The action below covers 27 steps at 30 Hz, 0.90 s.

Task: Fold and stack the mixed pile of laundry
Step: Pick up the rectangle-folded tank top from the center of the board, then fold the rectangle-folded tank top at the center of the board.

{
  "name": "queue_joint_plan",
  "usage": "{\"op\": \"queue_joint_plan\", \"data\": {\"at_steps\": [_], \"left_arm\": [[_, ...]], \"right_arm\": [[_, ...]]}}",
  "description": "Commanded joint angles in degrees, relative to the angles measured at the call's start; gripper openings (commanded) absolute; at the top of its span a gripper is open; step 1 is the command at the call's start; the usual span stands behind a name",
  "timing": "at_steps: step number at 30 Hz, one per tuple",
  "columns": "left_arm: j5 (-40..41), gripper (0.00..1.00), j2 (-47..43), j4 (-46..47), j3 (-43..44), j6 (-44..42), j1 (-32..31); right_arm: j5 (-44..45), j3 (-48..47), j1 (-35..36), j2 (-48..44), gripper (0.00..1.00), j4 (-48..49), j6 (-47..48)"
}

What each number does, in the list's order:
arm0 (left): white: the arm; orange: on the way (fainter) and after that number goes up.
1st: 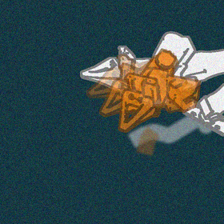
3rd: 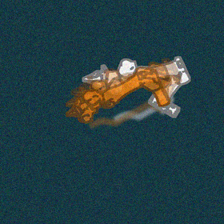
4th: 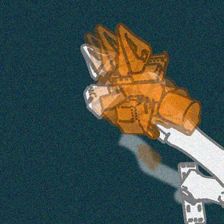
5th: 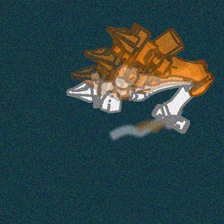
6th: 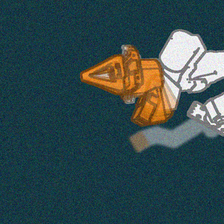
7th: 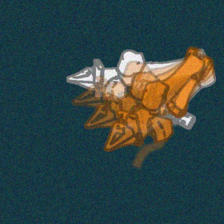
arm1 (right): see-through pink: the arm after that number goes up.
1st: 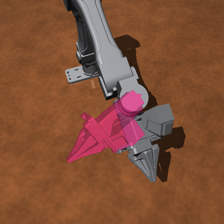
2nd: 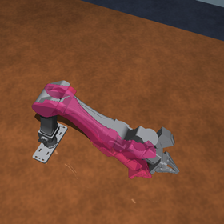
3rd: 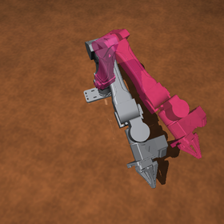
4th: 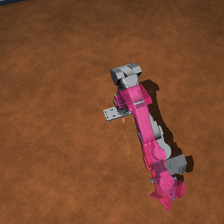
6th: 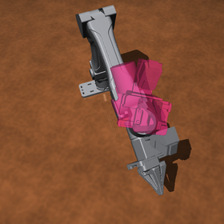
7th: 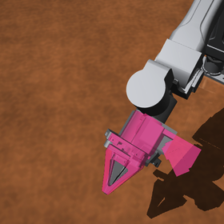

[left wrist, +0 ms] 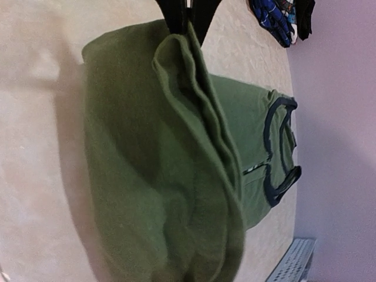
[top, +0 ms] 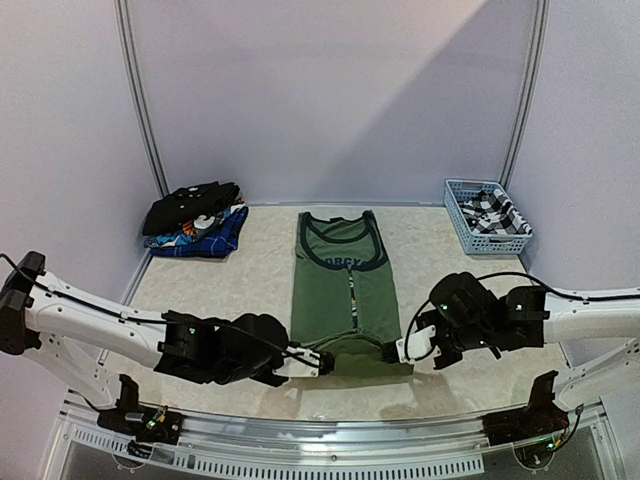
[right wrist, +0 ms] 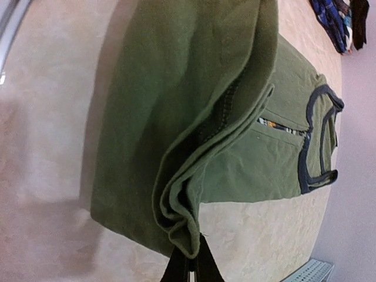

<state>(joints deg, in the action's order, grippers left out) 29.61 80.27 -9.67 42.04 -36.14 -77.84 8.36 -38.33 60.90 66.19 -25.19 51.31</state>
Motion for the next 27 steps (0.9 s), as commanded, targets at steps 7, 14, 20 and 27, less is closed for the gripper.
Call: {"op": "queue_joint_plan", "data": {"at_steps": [7, 14, 20, 27], "left_arm": [[5.54, 0.0, 5.6, 6.41, 5.55, 3.03, 8.78], [7.14, 0.0, 11.34, 12.18, 8.13, 3.69, 14.3], [6.06, 0.0, 15.67, 16.03, 11.56, 2.77, 17.75], [4.79, 0.0, 21.67, 15.87, 16.26, 3.09, 19.69]], "right_arm": [[3.15, -10.09, -11.79, 10.17, 0.0, 10.61, -5.98], [1.69, -15.57, -15.48, 16.23, 0.0, 11.64, -7.75], [1.81, -18.54, -17.08, 21.37, 0.0, 12.23, -7.85], [1.84, -21.74, -20.28, 26.79, 0.0, 12.8, -8.71]]}}
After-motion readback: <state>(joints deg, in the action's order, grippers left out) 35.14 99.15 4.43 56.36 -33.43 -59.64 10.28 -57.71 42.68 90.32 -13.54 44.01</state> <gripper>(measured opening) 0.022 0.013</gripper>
